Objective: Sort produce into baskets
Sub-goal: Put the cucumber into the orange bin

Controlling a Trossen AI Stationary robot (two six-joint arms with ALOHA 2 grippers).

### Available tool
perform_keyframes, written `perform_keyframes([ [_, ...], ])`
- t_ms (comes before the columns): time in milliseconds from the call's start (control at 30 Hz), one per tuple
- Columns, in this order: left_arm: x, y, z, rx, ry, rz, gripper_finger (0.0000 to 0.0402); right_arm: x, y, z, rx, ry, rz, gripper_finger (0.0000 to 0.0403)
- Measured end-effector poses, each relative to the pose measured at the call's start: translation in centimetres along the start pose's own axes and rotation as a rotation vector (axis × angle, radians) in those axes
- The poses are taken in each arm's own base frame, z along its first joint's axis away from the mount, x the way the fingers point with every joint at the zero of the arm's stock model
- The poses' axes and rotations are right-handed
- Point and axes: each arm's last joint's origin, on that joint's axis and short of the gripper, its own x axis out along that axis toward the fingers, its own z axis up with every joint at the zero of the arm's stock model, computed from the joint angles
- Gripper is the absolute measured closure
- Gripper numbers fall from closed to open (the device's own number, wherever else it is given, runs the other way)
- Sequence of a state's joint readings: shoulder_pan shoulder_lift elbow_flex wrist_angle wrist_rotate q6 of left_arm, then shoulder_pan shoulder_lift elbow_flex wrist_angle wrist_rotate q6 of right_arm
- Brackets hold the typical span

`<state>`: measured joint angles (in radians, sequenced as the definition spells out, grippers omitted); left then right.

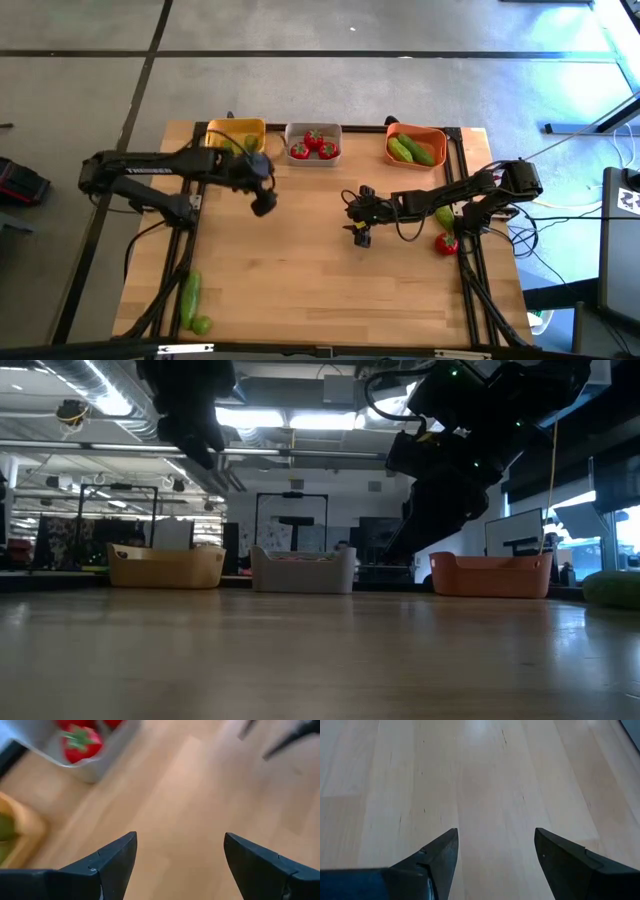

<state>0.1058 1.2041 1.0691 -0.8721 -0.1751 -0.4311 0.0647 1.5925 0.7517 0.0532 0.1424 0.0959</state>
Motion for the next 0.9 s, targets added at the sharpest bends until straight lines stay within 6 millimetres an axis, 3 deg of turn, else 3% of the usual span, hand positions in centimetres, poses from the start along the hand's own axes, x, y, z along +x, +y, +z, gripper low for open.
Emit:
perform_keyframes([
  [567,1.5,-11.4,-3.2,0.205,0.054,-0.187,0.011,0.0,0.0,0.0,-0.024,0.002,0.0,0.0151],
  [733,1.7,-14.8,-3.8,0.281,0.142,-0.163,0.011,0.0,0.0,0.0,-0.024,0.002,0.002,0.0151],
  [900,1.1,-17.0,-5.6,0.263,0.303,-0.133,0.011,0.0,0.0,-0.2,0.0,0.02,0.002,0.0151],
])
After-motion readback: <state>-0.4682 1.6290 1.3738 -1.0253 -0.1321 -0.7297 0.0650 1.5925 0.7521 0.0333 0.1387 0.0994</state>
